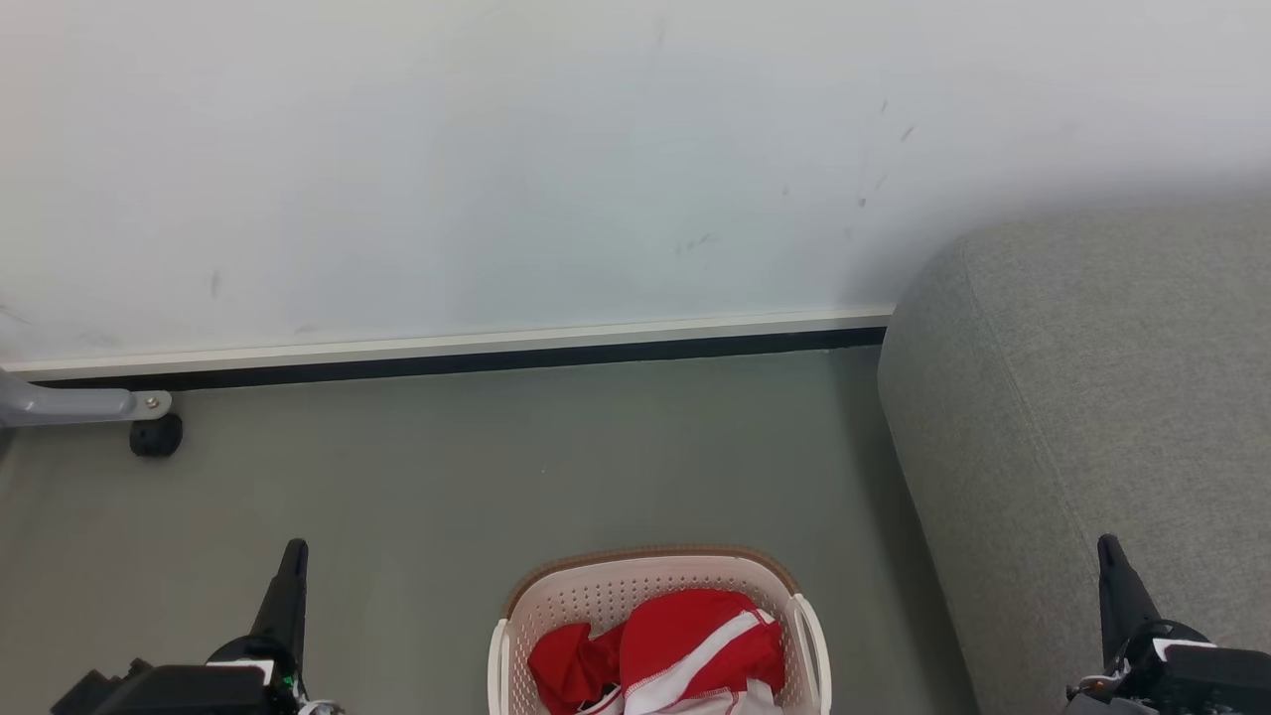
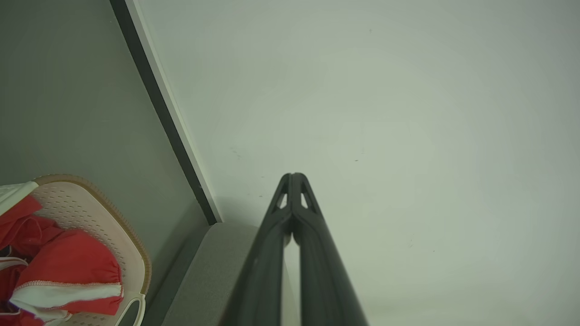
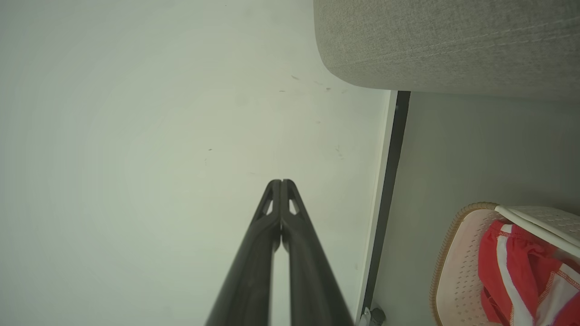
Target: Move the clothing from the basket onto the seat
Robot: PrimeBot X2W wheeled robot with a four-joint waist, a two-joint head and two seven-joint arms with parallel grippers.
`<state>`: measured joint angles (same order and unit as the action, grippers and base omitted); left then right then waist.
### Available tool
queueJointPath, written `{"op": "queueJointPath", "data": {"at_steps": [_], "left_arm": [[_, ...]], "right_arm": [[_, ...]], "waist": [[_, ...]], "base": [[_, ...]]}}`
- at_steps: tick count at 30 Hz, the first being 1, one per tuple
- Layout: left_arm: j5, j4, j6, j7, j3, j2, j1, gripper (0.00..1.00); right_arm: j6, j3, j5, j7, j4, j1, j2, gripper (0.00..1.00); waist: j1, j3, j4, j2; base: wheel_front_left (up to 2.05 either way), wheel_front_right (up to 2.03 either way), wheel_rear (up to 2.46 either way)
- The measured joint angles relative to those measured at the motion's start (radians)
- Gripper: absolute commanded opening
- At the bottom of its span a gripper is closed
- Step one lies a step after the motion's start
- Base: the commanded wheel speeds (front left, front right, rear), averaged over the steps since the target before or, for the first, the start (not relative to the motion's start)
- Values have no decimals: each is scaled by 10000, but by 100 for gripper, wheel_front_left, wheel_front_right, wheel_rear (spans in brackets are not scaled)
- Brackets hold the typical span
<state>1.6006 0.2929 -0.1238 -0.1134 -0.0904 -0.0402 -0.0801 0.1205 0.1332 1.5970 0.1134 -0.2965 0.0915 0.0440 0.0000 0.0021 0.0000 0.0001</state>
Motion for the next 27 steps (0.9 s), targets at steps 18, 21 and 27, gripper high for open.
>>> {"op": "queueJointPath", "data": {"at_steps": [18,21,27], "left_arm": [[0,0,0,0,0,0,0,0],[0,0,0,0,0,0,0,0],[0,0,0,0,0,0,0,0]], "right_arm": [[0,0,0,-2,0,0,0,0],[0,0,0,0,0,0,0,0],[0,0,0,-2,0,0,0,0]], "waist": [[0,0,0,0],[0,0,0,0],[0,0,0,0]], "base": [[0,0,0],[0,0,0],[0,0,0]]}}
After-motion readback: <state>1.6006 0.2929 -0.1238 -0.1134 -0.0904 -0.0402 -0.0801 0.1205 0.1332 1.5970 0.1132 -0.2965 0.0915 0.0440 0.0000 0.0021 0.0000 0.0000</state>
